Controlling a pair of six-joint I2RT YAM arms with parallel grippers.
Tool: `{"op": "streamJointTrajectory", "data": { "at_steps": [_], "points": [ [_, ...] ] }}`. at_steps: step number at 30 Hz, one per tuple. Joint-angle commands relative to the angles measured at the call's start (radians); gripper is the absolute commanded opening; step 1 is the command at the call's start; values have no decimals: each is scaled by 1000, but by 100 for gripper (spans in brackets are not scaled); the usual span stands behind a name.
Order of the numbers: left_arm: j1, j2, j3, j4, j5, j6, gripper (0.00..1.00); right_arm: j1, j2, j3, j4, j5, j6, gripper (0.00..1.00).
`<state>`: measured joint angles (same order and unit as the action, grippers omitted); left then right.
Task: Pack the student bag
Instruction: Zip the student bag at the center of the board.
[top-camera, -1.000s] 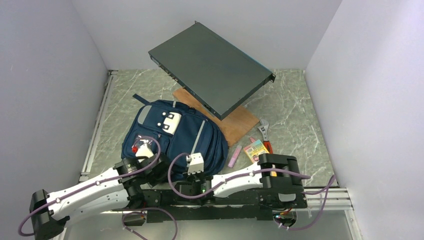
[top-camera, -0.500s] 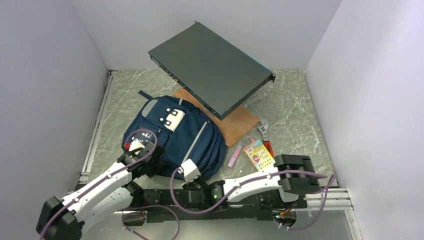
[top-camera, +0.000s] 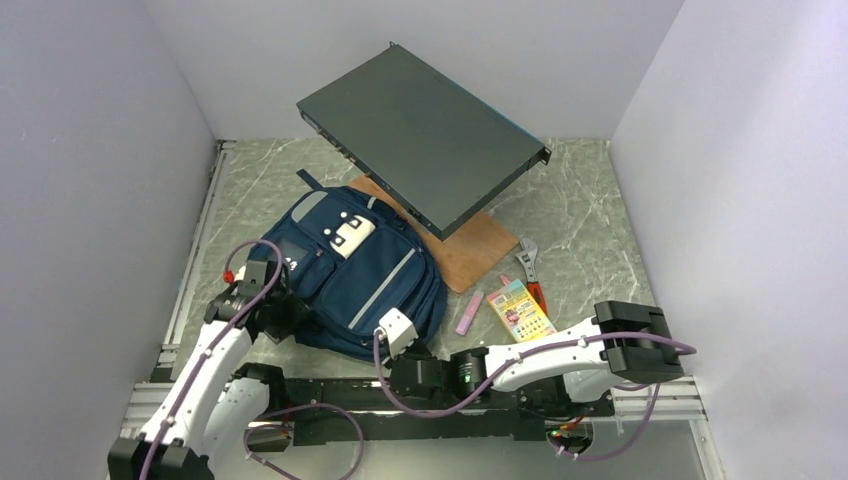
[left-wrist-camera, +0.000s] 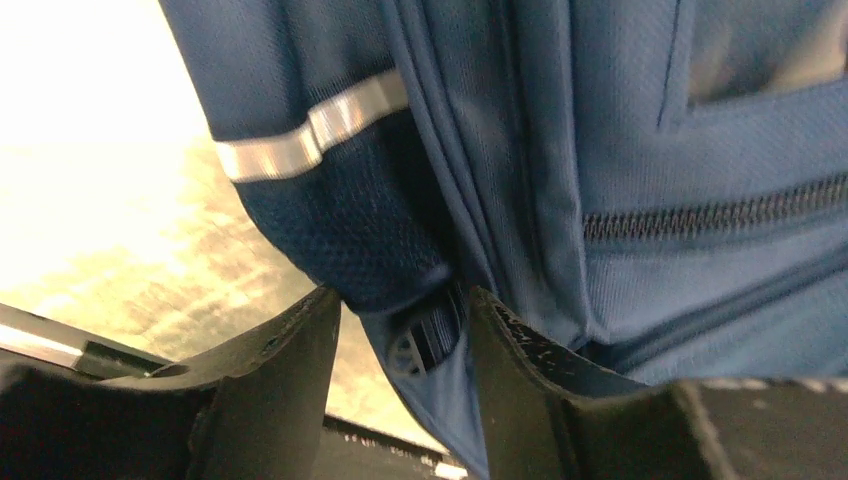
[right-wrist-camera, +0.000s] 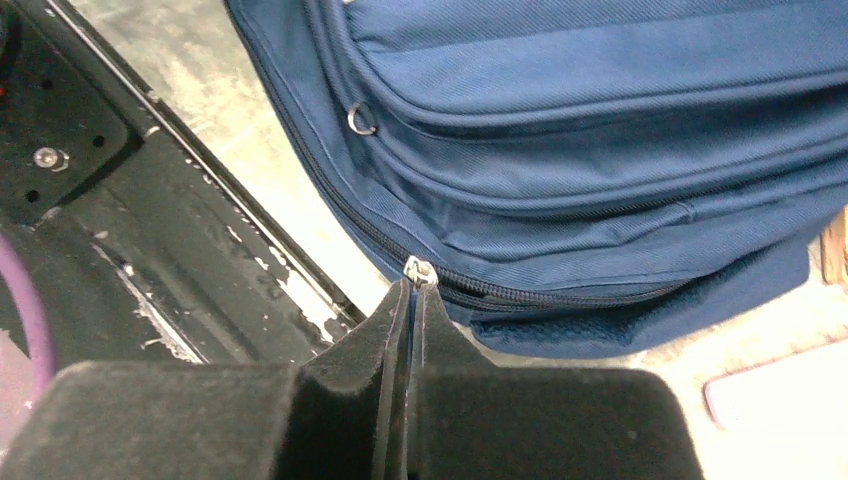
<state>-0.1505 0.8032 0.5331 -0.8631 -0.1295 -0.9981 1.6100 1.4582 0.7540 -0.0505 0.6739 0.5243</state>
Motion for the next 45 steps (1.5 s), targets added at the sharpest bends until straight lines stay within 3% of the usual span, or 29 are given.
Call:
{"op": "streamJointTrajectory", "data": {
  "at_steps": [1,6,9,19,25,30,32,34,38,40,45],
  "points": [
    [3,-136,-15,-49,242,29,59,-7,29,16,129,-32,-75,0],
    [4,-324,-75,-46,488,-13,73,-30,46,16,195,-95,-100,0],
    [3,-365,-110,-64,597,-47,73,-53,37,8,222,-121,-103,0],
    [-6,-331,-166,-126,560,-114,68,-59,51,38,219,-116,-93,0],
    [-32,-236,-276,-27,574,-159,67,-60,55,35,217,-117,-83,0],
    [-33,-168,-341,197,516,-170,48,-56,52,30,220,-126,-88,0],
    [-29,-100,-298,251,485,-119,29,-56,50,23,216,-119,-93,0],
    [-17,-19,-177,170,379,-9,0,-53,48,17,192,-98,-98,0],
    [29,104,129,-127,74,124,0,-50,31,-30,170,-52,-111,0],
    [82,119,213,-220,-28,141,0,-53,15,-66,155,-3,-87,0],
    [299,89,251,-267,-4,222,0,-95,0,-126,92,117,-8,0]
  ]
}}
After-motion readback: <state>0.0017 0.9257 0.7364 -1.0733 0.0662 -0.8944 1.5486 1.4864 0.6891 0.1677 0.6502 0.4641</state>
